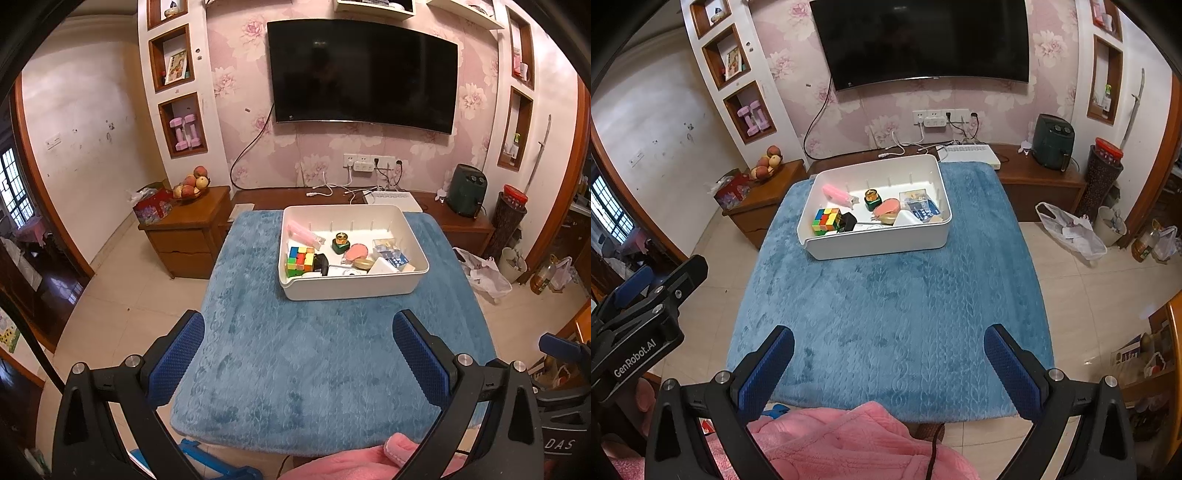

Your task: Organize rigid objects

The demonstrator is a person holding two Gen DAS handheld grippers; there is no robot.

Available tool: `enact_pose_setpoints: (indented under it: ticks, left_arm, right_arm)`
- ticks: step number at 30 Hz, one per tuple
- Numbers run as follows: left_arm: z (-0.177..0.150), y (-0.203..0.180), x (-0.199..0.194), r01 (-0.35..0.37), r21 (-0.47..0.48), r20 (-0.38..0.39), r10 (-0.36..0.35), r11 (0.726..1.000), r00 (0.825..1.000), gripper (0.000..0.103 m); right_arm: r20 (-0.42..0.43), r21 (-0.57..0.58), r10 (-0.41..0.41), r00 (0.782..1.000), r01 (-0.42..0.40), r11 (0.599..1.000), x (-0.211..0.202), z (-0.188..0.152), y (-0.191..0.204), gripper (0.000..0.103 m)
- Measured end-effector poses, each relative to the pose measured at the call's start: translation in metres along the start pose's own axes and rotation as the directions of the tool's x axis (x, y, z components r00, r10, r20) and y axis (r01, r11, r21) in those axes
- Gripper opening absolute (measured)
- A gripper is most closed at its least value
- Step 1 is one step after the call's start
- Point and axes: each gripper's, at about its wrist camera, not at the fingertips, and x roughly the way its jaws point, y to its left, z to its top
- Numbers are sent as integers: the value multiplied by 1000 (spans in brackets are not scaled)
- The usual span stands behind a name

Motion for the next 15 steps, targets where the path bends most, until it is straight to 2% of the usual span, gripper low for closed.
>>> enact_pose_setpoints:
  ticks: [9,15]
  left_arm:
    - [14,-1,22,36,-13,-11,-36,999,999,102]
    - [16,9,38,60,-60,-54,-63,996,997,102]
  right_arm:
    - [-16,12,4,1000,-3,1000,6,10,-6,103]
    - [-60,8,9,998,-9,1000,15,14,-7,103]
